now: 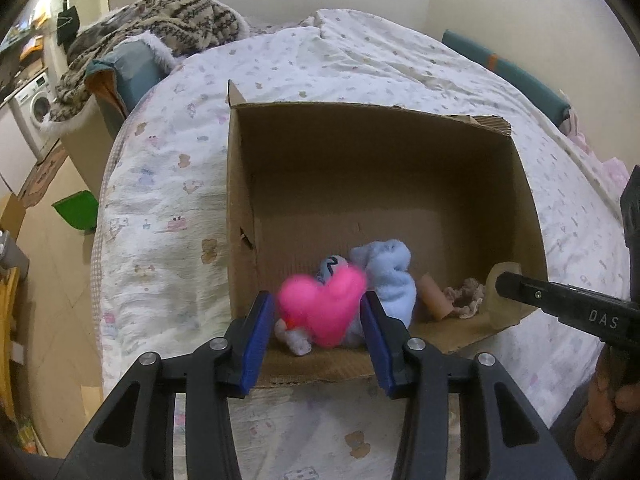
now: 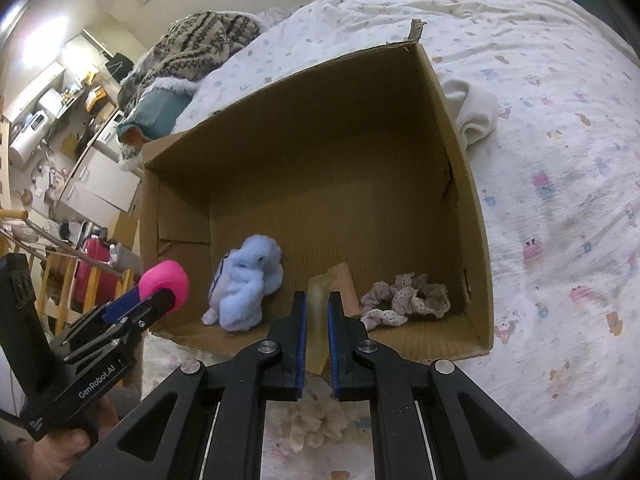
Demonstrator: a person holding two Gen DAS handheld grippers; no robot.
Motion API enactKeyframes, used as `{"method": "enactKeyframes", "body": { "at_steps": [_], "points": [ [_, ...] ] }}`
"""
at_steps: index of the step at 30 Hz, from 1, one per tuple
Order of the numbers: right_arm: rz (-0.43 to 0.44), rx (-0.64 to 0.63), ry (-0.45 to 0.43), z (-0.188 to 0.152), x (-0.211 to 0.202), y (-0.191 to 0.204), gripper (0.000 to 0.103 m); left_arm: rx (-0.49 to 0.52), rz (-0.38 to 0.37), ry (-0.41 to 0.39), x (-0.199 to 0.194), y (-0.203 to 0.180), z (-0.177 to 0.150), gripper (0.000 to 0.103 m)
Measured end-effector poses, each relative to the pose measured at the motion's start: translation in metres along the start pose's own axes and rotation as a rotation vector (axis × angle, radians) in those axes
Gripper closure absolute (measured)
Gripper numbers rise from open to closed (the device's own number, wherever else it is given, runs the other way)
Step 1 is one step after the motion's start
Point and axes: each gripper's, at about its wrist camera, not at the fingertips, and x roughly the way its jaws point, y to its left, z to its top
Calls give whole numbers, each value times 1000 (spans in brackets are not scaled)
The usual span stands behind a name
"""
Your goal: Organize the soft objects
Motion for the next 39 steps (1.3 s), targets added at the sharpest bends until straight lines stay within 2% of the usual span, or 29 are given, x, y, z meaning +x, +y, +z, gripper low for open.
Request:
{"method": "enactKeyframes", "body": {
  "at_steps": [14, 21, 23, 24, 25, 26, 28, 39],
  "points": [
    [12, -5, 15, -1, 3, 1, 92, 0, 3, -3, -1, -2, -1, 62],
    [44, -2, 9, 1, 2, 3, 88, 18, 9, -9, 0, -5, -1, 55],
    [50, 6, 7, 1, 2, 3, 82, 28, 12, -11, -1, -7, -1, 52],
    [53, 12, 5, 1, 2, 3, 79, 33, 16, -14, -2, -7, -2, 46],
    [56, 18, 2, 2, 1, 2, 71, 36, 19, -19, -3, -8, -2, 40],
    [56, 26, 1, 2, 2, 2, 52, 38, 23, -25, -5, -8, -2, 38],
    [50, 41, -21, 2, -1, 0, 29, 38, 26, -31, -6, -8, -1, 37],
    [-32, -37, -21, 1, 1, 10, 28, 26, 46, -43, -10, -5, 1, 37]
  ]
}}
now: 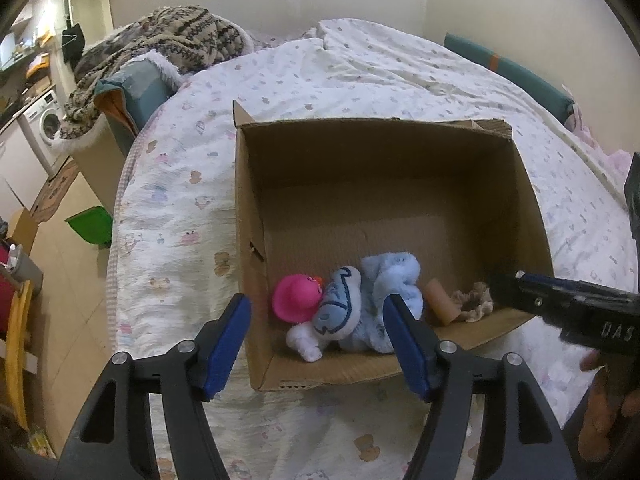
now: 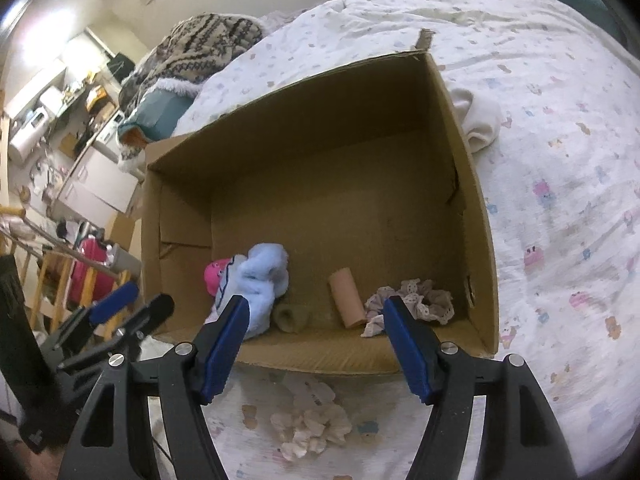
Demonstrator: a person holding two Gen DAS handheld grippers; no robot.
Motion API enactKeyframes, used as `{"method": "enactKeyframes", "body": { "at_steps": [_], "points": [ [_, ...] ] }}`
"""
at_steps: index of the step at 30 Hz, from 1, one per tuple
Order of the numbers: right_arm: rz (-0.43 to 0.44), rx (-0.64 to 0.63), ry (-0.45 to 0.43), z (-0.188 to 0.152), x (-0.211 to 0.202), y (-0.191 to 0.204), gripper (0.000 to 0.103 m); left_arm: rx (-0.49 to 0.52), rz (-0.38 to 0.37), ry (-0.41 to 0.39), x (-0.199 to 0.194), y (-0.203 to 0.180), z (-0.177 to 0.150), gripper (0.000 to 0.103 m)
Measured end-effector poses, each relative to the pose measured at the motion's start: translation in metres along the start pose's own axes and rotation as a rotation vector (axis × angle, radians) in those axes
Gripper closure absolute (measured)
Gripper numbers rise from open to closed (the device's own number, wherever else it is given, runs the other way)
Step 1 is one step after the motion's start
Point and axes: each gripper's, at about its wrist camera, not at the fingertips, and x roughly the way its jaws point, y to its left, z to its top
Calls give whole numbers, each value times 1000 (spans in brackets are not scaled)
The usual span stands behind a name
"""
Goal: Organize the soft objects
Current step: 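Open the left gripper to release the duck and lift both tools away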
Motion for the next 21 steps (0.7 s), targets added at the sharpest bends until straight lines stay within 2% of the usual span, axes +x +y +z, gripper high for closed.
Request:
{"method": "enactKeyframes", "body": {
  "at_steps": [3, 5, 7, 10, 14, 15, 16, 21],
  "points": [
    [-1, -18, -32, 1, -5, 3, 26, -3, 2, -12, -3, 1, 1, 37],
    [6, -18, -57, 2, -9, 2, 11, -8, 4, -12, -4, 1, 1, 37],
    [12, -17, -80, 3, -13, 1, 0, -14, 0, -11, -4, 2, 1, 37],
    [26, -14, -98, 3, -17, 0, 0, -17, 4, -15, -6, 2, 1, 37],
    [-4, -15, -142, 0, -26, 0, 0, -13, -2, -26, -10, 1, 0, 37],
    [-6, -13, -151, -1, -28, 0, 0, -12, -3, -28, -12, 1, 0, 34],
    [-1, -12, -153, -2, -31, 0, 0, -13, -1, -31, -14, 1, -1, 25],
    [5, -1, -144, -11, -39, -2, 0, -35, -6, -44, -26, 4, -4, 15]
  ]
}}
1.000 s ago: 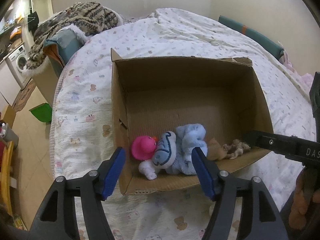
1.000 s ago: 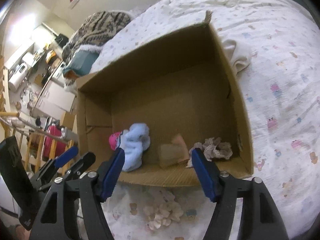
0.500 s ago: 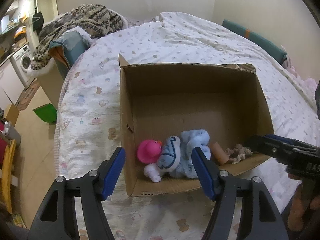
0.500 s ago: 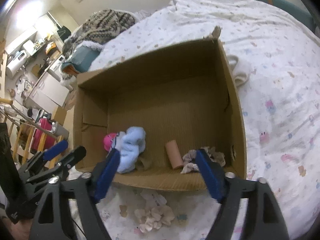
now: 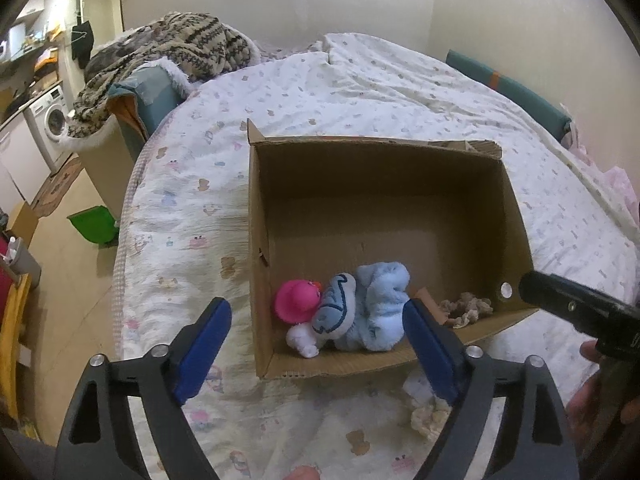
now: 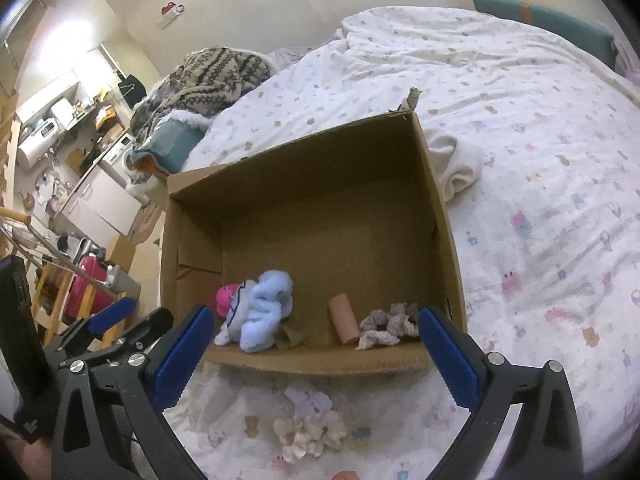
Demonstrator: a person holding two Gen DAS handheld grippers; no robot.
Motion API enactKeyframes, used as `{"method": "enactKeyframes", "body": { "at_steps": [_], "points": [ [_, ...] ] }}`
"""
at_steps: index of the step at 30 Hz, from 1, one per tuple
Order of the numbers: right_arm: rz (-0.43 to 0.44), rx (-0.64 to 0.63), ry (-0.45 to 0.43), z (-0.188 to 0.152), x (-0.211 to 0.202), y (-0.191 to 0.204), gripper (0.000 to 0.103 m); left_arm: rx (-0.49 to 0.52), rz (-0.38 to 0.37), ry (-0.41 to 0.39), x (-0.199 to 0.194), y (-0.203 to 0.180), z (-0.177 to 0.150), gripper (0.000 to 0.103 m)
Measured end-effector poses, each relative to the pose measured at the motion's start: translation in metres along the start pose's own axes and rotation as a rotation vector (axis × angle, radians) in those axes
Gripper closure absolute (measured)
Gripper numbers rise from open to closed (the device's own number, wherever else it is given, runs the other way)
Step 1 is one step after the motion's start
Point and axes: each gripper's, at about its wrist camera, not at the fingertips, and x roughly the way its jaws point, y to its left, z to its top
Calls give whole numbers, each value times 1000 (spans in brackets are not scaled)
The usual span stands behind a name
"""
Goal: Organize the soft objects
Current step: 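Open the left gripper to release the duck and lift both tools away, then grasp the white crumpled cloth with the right gripper while the left grasps the clear bag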
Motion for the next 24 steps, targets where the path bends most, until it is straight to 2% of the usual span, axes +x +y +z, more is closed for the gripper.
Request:
{"method": "enactKeyframes", "body": {
  "at_steps": [8, 15, 24],
  "points": [
    [-19, 15, 30, -16, -10, -3, 0, -32, 9, 30, -14, 11, -14, 9],
    [-34, 36, 50, -31, -18, -6, 0, -67, 25, 85, -20, 17, -35, 9],
    [-38, 64, 105, -49, -17, -7, 0, -89, 38, 109, -25, 18, -53, 9]
  ]
}}
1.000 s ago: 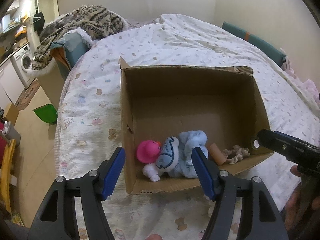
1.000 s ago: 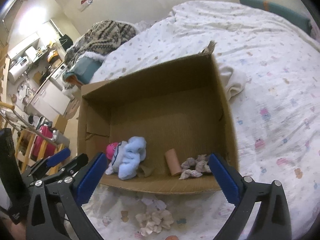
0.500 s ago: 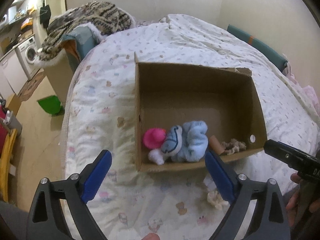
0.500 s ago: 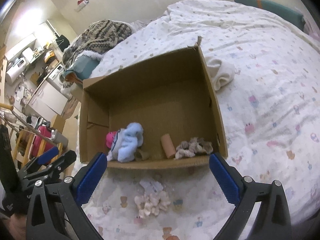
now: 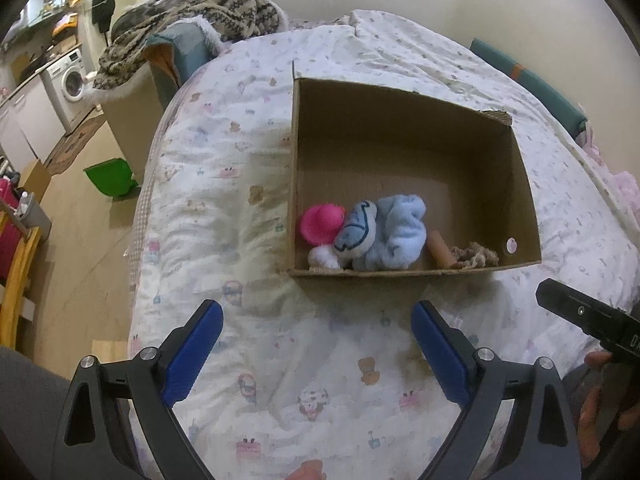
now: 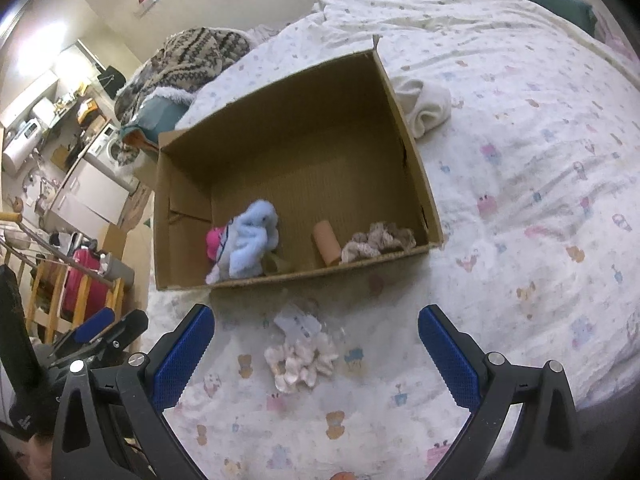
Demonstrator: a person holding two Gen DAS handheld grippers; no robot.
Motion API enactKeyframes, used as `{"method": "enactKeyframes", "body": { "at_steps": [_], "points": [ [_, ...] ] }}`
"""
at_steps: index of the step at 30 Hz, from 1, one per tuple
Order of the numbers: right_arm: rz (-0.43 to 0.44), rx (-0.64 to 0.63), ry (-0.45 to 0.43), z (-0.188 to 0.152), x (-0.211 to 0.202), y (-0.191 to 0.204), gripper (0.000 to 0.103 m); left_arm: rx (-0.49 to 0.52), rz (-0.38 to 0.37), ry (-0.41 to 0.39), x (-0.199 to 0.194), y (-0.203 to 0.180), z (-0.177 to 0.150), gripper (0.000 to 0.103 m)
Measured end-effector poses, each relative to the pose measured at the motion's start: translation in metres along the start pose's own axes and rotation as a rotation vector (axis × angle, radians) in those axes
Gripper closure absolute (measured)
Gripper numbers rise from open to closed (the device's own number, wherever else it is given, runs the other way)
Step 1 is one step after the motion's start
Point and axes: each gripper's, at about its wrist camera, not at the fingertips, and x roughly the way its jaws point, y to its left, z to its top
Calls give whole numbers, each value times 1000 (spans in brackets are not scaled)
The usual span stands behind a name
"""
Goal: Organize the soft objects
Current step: 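Grasp the white crumpled cloth with the right gripper while the left grasps the clear bag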
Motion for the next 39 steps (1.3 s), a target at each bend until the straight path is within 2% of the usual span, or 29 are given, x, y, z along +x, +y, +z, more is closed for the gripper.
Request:
{"method": "enactKeyframes", "body": {
  "at_steps": [7, 13, 20, 21, 23, 25, 26, 28, 31, 34, 39],
  "points": [
    [2, 70, 115, -7, 23, -12, 0, -20, 17, 33, 7, 5, -4, 9],
    [61, 103, 298, -20, 62, -13, 0, -59, 13, 76, 18, 10, -4, 9],
    [-39, -59, 352, -22, 98, 13, 0, -59, 7, 97, 24, 7, -3, 9],
    [-43, -64, 357, -22, 102, 14, 2, -58, 4, 97, 24, 6, -3, 9],
    [-43, -61, 372, -23, 110, 15, 21, -59, 1, 99, 24, 6, -3, 9],
    [-50, -74, 386, -26, 112, 17, 32, -58, -3, 105, 26, 6, -3, 9],
    [-51, -83, 390, -27, 110, 19, 46, -57, -3, 108, 27, 5, -3, 9],
    [-51, -96, 395, -29, 107, 20, 65, -56, -9, 118, 29, 5, -3, 9],
    [-49, -103, 398, -33, 101, 19, 75, -57, -23, 137, 33, 4, -5, 9],
    [-31, -88, 392, -32, 88, 14, 80, -47, -34, 160, 39, 0, -7, 9],
    [4, -23, 298, -21, 51, 1, 81, 17, -66, 183, 47, -18, -11, 9]
  ]
}}
